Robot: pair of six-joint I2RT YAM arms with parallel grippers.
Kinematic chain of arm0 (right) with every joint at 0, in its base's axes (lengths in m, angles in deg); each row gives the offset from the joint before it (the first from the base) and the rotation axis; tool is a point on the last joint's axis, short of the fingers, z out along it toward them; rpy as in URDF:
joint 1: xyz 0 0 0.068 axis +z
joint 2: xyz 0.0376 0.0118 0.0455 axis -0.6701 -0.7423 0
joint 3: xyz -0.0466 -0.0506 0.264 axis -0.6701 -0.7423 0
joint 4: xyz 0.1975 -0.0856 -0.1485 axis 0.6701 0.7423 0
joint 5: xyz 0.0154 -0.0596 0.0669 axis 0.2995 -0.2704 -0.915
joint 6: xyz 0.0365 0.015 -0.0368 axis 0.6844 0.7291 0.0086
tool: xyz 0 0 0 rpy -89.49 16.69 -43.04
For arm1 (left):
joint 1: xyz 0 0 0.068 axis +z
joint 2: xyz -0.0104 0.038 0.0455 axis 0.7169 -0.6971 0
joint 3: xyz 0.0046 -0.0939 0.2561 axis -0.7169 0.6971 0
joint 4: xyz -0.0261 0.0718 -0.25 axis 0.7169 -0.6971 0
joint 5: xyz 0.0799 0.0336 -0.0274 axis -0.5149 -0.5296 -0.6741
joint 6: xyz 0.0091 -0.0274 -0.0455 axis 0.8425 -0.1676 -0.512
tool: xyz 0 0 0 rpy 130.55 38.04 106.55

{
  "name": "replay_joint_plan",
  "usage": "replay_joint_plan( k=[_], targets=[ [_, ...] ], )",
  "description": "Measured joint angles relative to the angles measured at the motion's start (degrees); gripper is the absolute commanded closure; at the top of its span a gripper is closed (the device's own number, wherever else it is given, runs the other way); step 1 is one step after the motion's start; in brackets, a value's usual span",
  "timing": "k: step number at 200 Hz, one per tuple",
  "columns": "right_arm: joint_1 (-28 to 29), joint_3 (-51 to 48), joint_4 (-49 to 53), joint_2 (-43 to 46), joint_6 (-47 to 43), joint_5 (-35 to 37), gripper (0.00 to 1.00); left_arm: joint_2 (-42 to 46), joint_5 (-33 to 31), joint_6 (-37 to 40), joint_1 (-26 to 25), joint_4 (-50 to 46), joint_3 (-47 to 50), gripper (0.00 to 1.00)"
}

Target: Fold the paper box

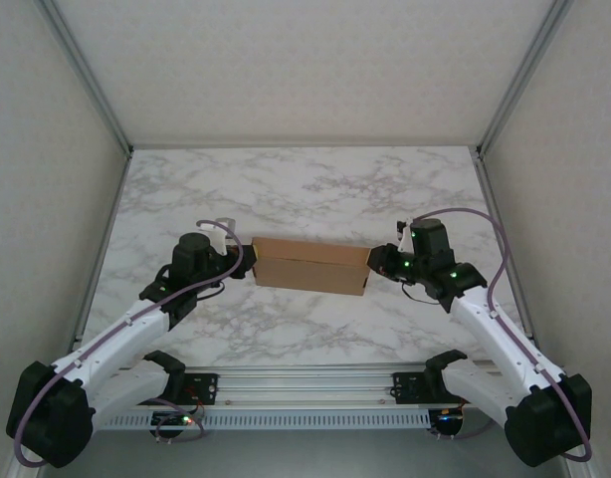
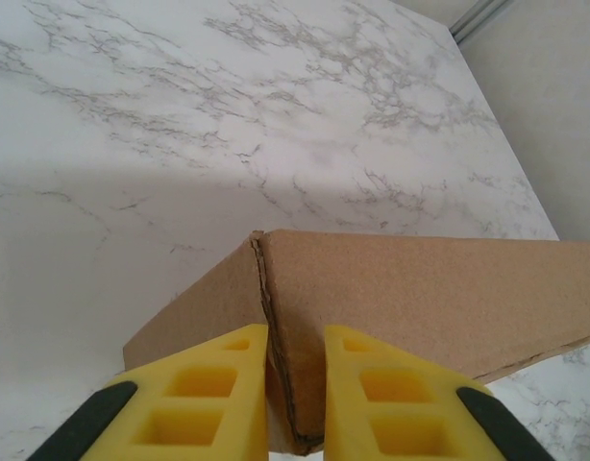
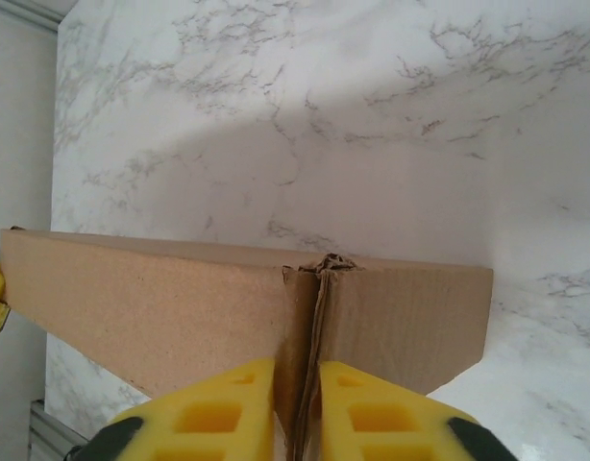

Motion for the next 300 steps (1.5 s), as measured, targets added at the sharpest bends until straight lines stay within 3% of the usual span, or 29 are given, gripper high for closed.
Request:
replay_joint_plan(
  k=[36,61,103,125,158,189,270,300],
  targets=[
    [-0.20,0.00,-1.22,-0.83,0.00,-0.46,0.95,0.37,0.15,-0.61,0.26,0.94,0.68,0.92],
    [-0.20,0.02,-1.79,-1.16,-0.28,-0.63,0.89,1.22,0.13,-1.03,0.33,1.42,1.42,0.96],
    [0.83,2.95,0.68,-3.43,-4.44,-0.04,0.89,6.71,-1.03,-1.07,-0.31,1.64,4.85,0.98],
    [4.09,3.65,1.73,-3.34,-7.23,3.96,0.89,11.45,-4.13,-1.53,-2.38,1.42,7.56,0.99],
    [13.18,3.15,3.39,-0.33,-10.60,15.50,0.89,18.82,-12.55,-2.10,-7.69,-0.87,10.40,1.00],
    [17.66,0.07,3.63,4.72,-10.84,21.99,0.89,23.15,-19.89,-4.44,-14.21,-2.89,10.97,1.00],
    [24.06,-4.94,7.15,12.79,-10.29,29.79,0.87,23.26,-39.19,-10.75,-33.09,-8.02,12.24,0.97],
    [25.70,-8.22,7.82,13.62,-8.79,30.58,0.82,22.75,-41.40,-12.79,-35.74,-6.99,15.26,0.88]
  ],
)
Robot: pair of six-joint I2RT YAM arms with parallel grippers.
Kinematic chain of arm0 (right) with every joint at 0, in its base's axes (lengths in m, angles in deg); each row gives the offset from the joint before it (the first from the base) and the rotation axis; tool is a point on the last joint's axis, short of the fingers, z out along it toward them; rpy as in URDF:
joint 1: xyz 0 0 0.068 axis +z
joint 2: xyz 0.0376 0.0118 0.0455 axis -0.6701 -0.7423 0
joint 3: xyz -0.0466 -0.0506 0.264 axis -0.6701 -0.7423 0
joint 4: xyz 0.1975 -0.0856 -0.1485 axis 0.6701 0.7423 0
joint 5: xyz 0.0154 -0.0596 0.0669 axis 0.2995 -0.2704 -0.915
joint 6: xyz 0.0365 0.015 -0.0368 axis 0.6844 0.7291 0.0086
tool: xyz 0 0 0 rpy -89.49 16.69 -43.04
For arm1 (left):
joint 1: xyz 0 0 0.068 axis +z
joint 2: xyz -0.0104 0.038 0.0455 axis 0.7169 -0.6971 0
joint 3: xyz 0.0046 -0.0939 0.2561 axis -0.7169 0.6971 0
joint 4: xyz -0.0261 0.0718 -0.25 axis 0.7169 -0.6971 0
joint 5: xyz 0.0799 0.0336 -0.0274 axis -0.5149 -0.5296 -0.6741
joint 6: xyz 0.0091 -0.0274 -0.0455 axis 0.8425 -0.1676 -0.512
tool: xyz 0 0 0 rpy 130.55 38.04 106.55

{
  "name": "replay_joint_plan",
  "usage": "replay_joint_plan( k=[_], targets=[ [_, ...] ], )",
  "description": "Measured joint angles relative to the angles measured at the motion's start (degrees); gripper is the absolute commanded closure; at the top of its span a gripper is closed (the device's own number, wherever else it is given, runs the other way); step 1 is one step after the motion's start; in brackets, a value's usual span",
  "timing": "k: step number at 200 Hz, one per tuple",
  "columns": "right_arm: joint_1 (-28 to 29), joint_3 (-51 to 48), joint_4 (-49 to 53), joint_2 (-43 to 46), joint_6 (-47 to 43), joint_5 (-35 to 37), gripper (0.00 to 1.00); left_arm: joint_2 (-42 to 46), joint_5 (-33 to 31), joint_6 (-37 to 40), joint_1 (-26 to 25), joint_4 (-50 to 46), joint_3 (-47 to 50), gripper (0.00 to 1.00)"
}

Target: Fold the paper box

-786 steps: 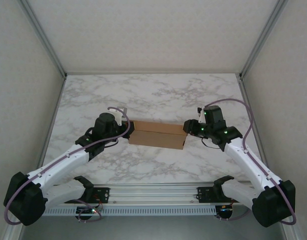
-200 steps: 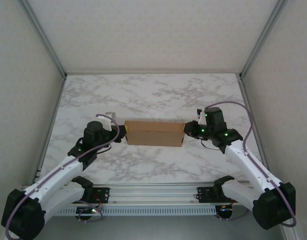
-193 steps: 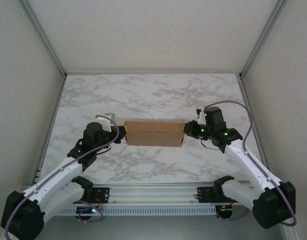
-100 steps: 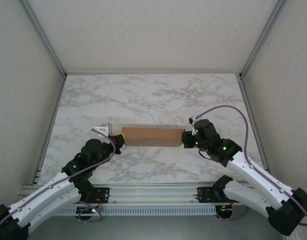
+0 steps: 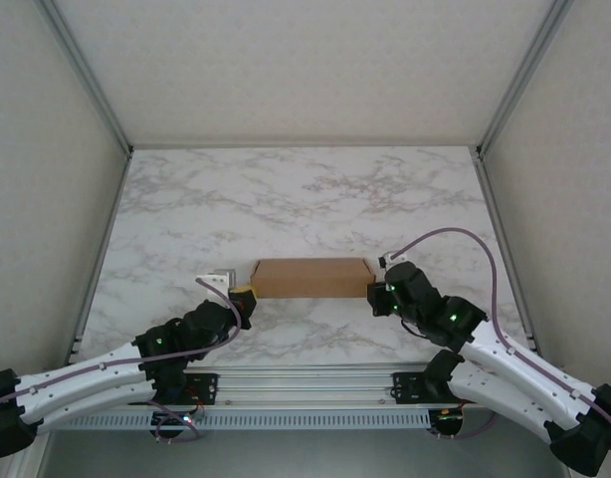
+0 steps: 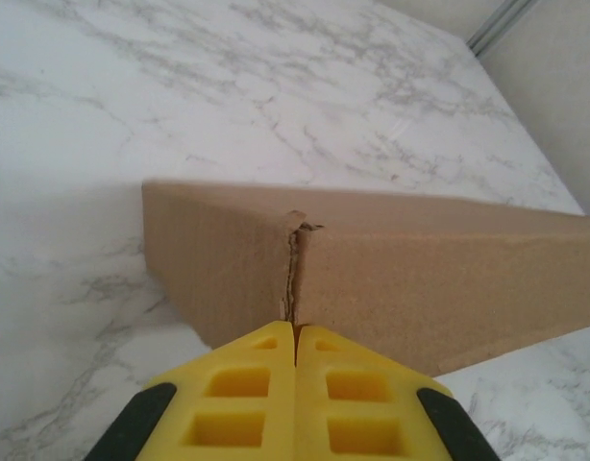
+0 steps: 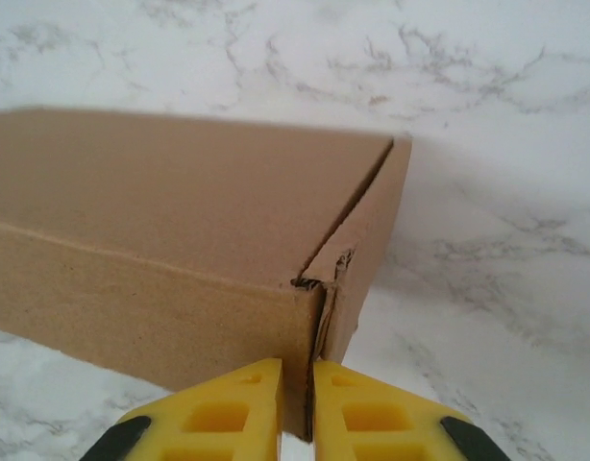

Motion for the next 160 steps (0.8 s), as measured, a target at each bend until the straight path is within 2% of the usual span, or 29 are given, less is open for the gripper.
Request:
replay_joint_plan(
  k=[16,50,64,108,160],
  targets=[
    [0.39,-2.01,-0.04,-0.85,1.57,0.07,0.78,-1.99,-0.37,-0.90,-0.26,1.68,2.14,0.78],
    [0.42,-3.87,-0.09,-1.90,3.39,0.59,0.65,-6.16,-0.33,-2.67,-0.31,4.20,3.67,0.68],
    [0.44,-3.87,-0.20,-1.92,3.37,0.66,0.63,-6.23,-0.31,-3.04,-0.31,4.63,3.69,0.65],
    [0.44,-3.17,-1.11,-4.55,2.75,-2.40,0.82,-5.55,-0.09,-0.81,-0.20,4.79,2.54,0.75],
    [0.52,0.70,-4.72,-15.72,2.56,-7.54,0.87,-18.43,8.44,1.46,2.03,11.63,-1.90,0.80]
  ],
)
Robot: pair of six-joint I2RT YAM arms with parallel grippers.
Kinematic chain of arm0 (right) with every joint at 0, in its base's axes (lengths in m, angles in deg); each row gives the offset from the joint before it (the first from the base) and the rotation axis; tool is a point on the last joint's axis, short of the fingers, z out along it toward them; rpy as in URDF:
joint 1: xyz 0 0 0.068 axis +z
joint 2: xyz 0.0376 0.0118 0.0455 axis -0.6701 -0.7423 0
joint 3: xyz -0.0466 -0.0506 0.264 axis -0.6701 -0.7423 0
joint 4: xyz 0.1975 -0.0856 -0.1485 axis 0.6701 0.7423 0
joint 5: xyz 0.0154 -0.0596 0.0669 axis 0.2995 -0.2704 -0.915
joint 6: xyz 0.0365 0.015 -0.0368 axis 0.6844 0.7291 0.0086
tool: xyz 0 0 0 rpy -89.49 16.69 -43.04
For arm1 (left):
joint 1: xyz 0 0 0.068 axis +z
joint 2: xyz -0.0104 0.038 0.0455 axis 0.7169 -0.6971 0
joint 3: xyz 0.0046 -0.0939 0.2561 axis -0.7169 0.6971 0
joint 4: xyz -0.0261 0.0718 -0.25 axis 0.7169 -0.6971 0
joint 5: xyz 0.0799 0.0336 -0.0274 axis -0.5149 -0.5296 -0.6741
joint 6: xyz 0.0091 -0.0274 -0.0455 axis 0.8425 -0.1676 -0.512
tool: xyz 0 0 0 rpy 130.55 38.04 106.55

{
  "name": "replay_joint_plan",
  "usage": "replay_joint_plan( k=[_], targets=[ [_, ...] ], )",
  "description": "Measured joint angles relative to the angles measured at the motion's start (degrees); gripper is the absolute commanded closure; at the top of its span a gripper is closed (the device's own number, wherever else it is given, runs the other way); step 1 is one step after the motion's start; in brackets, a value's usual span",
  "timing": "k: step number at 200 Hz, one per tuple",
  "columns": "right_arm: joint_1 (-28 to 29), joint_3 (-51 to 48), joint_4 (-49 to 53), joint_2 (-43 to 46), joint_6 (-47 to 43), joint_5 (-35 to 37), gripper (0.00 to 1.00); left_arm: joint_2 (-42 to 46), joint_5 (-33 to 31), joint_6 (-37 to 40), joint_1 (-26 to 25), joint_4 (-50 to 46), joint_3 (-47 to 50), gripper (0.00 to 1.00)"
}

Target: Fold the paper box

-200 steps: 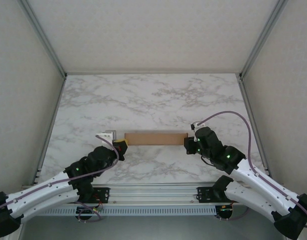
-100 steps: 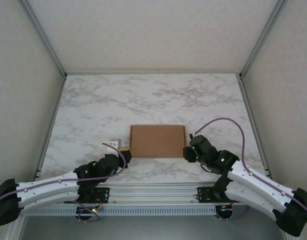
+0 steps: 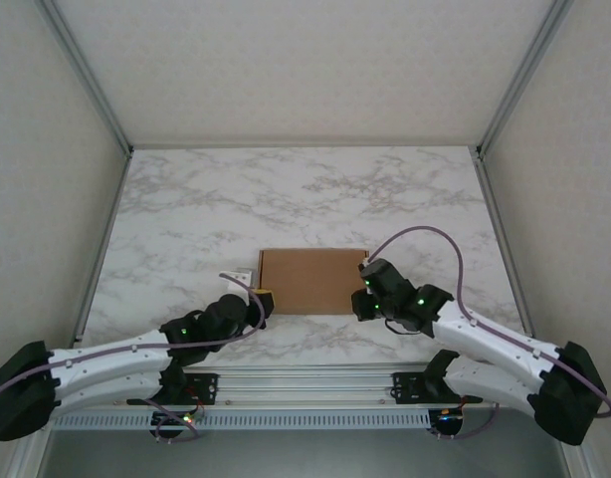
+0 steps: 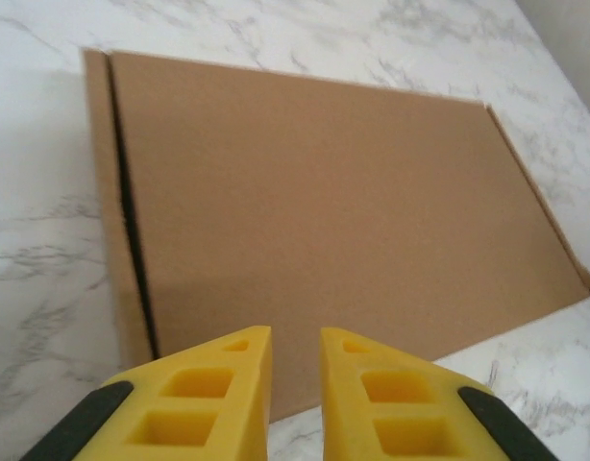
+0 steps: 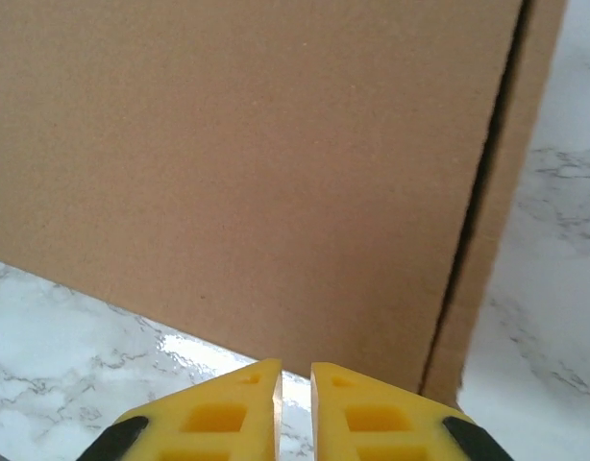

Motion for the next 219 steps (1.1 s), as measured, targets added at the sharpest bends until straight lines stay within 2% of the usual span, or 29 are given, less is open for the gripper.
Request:
replay_joint_plan(
  k=[52,118,138,151,155,176,185,188,191,193,201,219],
  targets=[
    [0.00,1.05,-1.97,-5.88,0.02,-0.98,0.89,-9.55,6.60,1.36,2.43,4.52,-1.38,0.81],
    [-0.94,-0.28,-7.78,-9.27,0.31,-0.85,0.91,-9.84,10.38,0.76,4.72,8.00,0.96,0.80],
    [-1.01,-0.61,-8.37,-8.68,0.57,-0.66,0.88,-9.44,10.69,0.63,5.35,8.41,1.25,0.78],
    [-1.03,-0.70,-8.35,-7.89,0.87,-0.81,0.78,-8.68,11.08,0.63,5.70,8.00,1.29,0.73],
    [-1.03,-0.70,-8.28,-7.56,0.72,-0.94,0.73,-8.37,11.15,0.61,5.84,7.72,1.29,0.71],
    [-1.05,-0.66,-6.25,-4.79,0.04,-0.87,0.48,-5.81,10.78,1.70,6.58,5.60,1.20,0.48],
    [-1.05,-0.39,-5.18,-3.04,-0.66,-0.90,0.38,-4.26,9.90,2.29,6.86,4.31,0.87,0.32],
    [-1.03,-0.22,-4.85,-2.34,-1.09,-0.85,0.33,-3.82,9.66,2.36,6.97,3.96,0.74,0.21],
    [-1.05,0.00,-4.59,-1.70,-1.14,-0.92,0.28,-3.34,9.33,3.17,7.08,3.50,0.52,0.05],
    [-1.05,0.17,-4.42,-1.29,-1.73,-0.92,0.23,-3.06,9.05,2.97,7.13,3.13,0.33,0.01],
    [-1.05,1.18,-3.91,0.42,-2.54,-0.87,0.03,-1.86,8.09,3.87,7.39,1.97,-0.76,0.00],
    [-1.05,4.96,-3.37,3.21,-4.72,-0.57,0.01,0.26,4.37,6.51,7.78,-1.18,-5.42,0.00]
  ],
)
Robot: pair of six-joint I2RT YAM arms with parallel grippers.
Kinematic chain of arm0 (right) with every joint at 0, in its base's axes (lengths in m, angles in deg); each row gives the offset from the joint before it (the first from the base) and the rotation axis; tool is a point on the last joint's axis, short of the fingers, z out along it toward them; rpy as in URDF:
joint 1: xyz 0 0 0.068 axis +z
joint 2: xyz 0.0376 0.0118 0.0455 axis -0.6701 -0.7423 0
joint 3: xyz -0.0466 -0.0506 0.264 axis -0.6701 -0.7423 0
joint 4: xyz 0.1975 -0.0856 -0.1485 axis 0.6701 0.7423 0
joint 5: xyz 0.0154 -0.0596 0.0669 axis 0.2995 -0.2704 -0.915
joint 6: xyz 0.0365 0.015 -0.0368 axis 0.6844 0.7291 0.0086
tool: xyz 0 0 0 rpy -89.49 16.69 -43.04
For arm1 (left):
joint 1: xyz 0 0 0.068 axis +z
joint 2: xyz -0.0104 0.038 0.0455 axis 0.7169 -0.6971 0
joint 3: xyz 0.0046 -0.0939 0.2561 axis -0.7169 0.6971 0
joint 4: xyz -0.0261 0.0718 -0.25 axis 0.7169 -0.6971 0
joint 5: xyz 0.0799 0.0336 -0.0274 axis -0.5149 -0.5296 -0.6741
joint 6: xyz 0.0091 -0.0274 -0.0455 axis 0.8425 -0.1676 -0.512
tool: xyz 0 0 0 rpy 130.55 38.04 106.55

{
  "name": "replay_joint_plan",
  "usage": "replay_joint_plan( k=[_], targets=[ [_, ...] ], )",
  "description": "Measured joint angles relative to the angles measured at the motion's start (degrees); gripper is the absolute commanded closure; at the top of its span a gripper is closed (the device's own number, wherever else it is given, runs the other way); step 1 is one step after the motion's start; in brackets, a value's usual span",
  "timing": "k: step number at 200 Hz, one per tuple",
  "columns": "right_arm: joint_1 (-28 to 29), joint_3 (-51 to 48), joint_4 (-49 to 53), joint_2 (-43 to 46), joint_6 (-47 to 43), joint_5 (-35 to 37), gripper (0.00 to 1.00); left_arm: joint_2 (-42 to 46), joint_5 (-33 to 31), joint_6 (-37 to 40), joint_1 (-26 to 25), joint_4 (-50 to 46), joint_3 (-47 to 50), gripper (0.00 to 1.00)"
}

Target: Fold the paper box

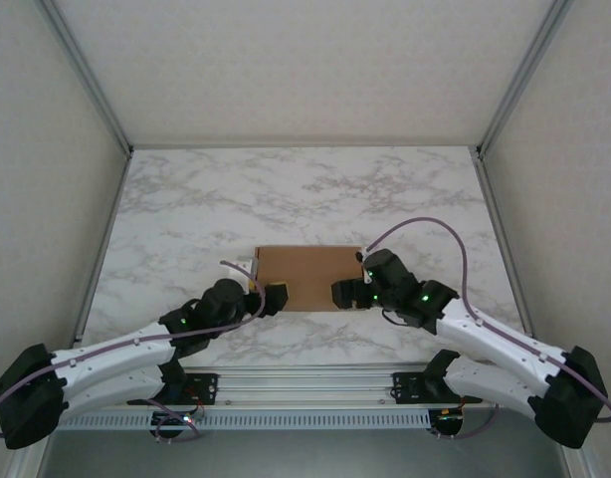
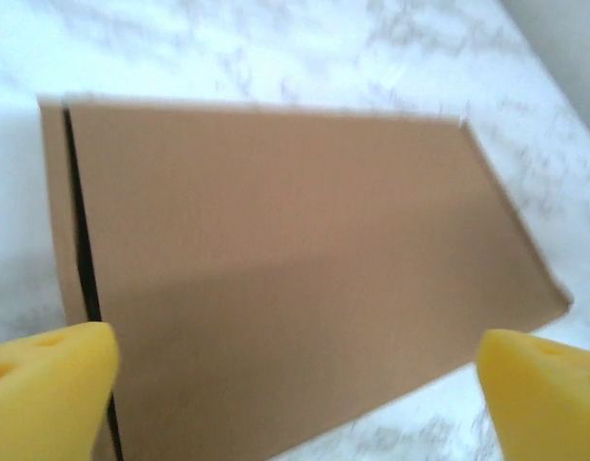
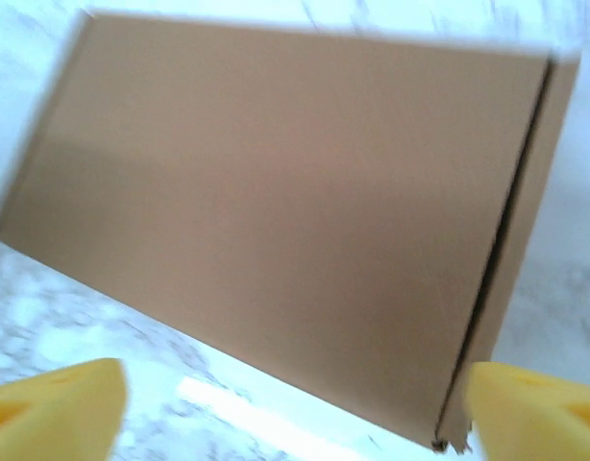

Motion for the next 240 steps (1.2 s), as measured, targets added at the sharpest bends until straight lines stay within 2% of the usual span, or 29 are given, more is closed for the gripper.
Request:
replay_joint_plan(
  k=[39,75,90,105,128,142,180,197,217,240],
  targets=[
    [0.00,11.54,1.31,1.81,-5.97,5.40,0.01,6.08,-10.78,11.06,2.10,-1.64,-10.62,0.00],
    [0.00,15.91,-2.16,3.93,-13.49,16.17,0.01,11.26,-16.22,28.72,7.80,4.37,-6.73,0.00],
    [-0.11,15.93,-5.68,3.37,-20.87,17.81,0.01,11.41,-16.44,32.92,13.16,8.92,-2.89,0.00],
    [-0.15,15.85,-9.35,1.46,-29.62,16.98,0.01,9.57,-16.02,33.22,20.79,12.37,0.13,0.00],
    [-0.44,13.25,-15.65,-1.55,-38.29,15.04,0.01,3.39,-15.85,28.59,33.73,18.10,3.45,0.00],
    [-1.36,10.27,-19.56,-2.93,-41.13,14.05,0.01,-1.18,-15.76,25.94,38.49,21.59,5.11,0.00],
    [-8.79,1.40,-28.06,-4.31,-39.28,12.31,0.01,-18.18,-14.60,23.50,43.30,30.69,5.90,0.00],
    [-11.43,-2.25,-31.58,-4.02,-38.12,11.19,0.01,-21.81,-13.99,23.45,44.85,35.80,7.48,0.00],
    [-14.78,-5.97,-34.95,-3.89,-36.50,10.97,0.01,-24.09,-10.01,23.82,47.60,44.09,9.60,0.00],
    [-20.28,-8.74,-36.57,-4.24,-32.85,12.28,0.01,-30.29,-2.36,26.58,48.98,53.09,9.29,0.00]
  ],
)
